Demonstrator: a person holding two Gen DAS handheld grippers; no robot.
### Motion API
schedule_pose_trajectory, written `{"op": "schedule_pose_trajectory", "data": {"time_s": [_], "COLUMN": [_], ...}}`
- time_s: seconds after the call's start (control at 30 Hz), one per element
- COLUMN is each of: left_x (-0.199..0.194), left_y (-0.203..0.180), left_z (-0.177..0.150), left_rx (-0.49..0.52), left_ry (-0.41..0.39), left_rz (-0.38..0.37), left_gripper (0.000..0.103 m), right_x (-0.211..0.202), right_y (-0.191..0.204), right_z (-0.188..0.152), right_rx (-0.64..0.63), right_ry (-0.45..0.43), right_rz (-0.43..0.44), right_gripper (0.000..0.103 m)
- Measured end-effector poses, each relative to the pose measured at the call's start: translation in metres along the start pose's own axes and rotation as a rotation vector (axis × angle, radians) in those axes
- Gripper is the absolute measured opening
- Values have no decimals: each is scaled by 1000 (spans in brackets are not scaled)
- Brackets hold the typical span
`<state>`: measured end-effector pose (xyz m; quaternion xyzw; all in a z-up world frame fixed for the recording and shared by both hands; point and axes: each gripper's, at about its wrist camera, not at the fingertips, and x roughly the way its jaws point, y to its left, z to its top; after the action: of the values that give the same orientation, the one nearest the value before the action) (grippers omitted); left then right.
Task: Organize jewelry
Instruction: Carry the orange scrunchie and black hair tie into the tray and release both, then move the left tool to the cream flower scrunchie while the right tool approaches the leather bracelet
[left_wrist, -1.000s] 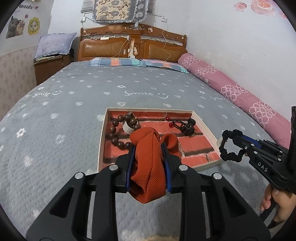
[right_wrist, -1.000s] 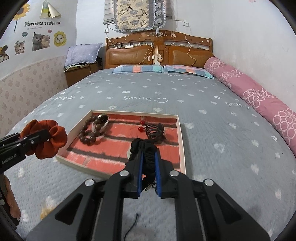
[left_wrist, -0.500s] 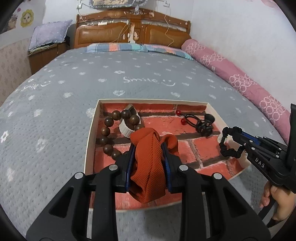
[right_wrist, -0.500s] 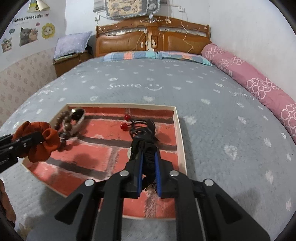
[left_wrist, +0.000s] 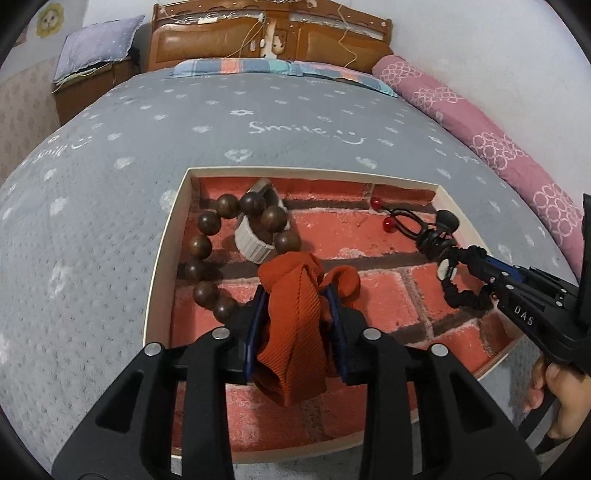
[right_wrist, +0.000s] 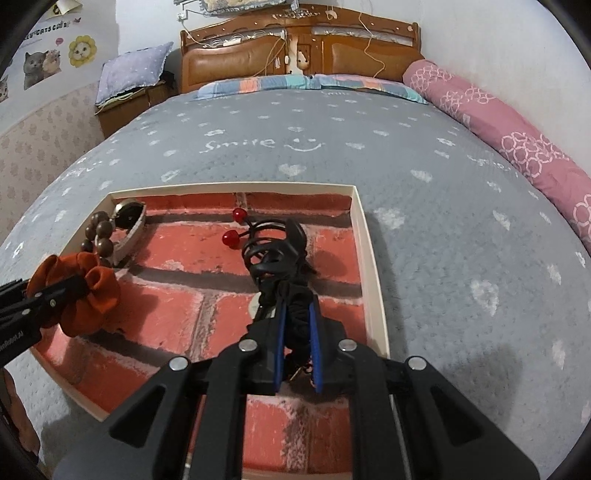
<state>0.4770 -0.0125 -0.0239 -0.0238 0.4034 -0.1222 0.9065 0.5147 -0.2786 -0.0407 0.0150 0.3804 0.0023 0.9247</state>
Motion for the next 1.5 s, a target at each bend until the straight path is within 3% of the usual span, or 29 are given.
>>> {"op": "schedule_pose_trajectory", "data": {"time_s": [0.47,0.57,0.67,0.73,0.77,0.93,1.03,1.17,1.27,1.5], "left_x": [8,6,-2,-13,-20,-52,-80,-114,-136,-169], "left_y": [-3,-3,-3,-5,-7,-12,-12,-9,-5,1], "left_z": [1,1,1,3,3,5,3,-1,-7,-39], "left_rx": [36,34,24,26,28,37,41,35,16,-28], "left_ry": [10,7,-5,-25,-34,-72,-102,-136,-146,-144], "left_rz": [47,55,52,55,53,78,94,110,109,105], "left_gripper": [35,44,61,76,80,92,97,98,98,98], "right_x": [14,13,5,-4,-11,-38,-61,-92,-111,-143], "right_y": [-1,0,1,1,2,1,-3,-12,-18,-29], "right_z": [-4,-4,-2,0,2,10,13,10,3,-27], "right_rx": [-5,-21,-25,-26,-32,-48,-45,-29,-20,-7], "right_ry": [40,41,35,18,1,-20,-47,-74,-95,-97], "right_rz": [-4,-12,-2,2,0,-1,-10,-17,-25,-35], "right_gripper": [13,15,16,36,50,52,60,66,79,84]}}
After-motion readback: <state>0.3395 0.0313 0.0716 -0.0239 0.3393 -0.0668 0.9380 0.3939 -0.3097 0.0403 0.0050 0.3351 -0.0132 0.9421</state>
